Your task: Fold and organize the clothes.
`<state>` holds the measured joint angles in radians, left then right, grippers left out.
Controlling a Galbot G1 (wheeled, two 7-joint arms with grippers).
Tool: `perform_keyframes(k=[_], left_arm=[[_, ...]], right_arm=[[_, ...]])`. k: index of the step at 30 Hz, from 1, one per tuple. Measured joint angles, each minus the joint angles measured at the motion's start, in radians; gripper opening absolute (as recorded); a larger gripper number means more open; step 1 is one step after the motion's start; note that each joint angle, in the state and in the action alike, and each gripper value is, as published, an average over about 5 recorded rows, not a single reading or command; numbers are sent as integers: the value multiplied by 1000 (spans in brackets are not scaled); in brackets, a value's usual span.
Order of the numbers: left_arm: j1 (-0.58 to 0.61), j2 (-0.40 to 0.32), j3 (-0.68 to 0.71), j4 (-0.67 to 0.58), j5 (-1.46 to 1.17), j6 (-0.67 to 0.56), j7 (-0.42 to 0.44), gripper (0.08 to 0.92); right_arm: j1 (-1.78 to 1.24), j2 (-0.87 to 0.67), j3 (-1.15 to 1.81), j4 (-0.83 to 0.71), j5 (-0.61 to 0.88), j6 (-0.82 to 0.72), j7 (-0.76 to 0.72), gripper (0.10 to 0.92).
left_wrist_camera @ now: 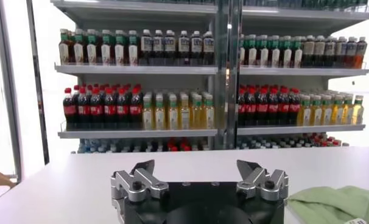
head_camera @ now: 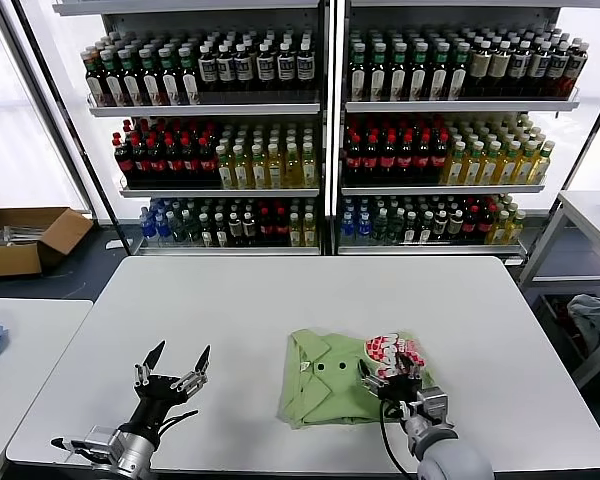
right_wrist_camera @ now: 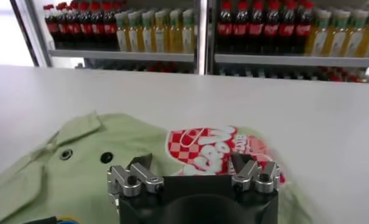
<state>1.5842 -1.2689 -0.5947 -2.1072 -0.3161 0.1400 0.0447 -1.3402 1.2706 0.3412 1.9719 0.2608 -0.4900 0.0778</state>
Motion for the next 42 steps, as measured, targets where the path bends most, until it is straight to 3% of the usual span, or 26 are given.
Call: perform_keyframes(k=[19,31,42], left_arm=[[-21,-6,-28,20,-8,-3,17,823],[-8,-29,-76,-3,-18,-16,53,823],[21,-29,-121,-23,-20,-36,76,823]], right_arm=[[-35,-54,208,126,82,91,-70,823],[-174,-40,500,108,184,216,-252,823],[-256,-23,593,77,168,303,-345,823]])
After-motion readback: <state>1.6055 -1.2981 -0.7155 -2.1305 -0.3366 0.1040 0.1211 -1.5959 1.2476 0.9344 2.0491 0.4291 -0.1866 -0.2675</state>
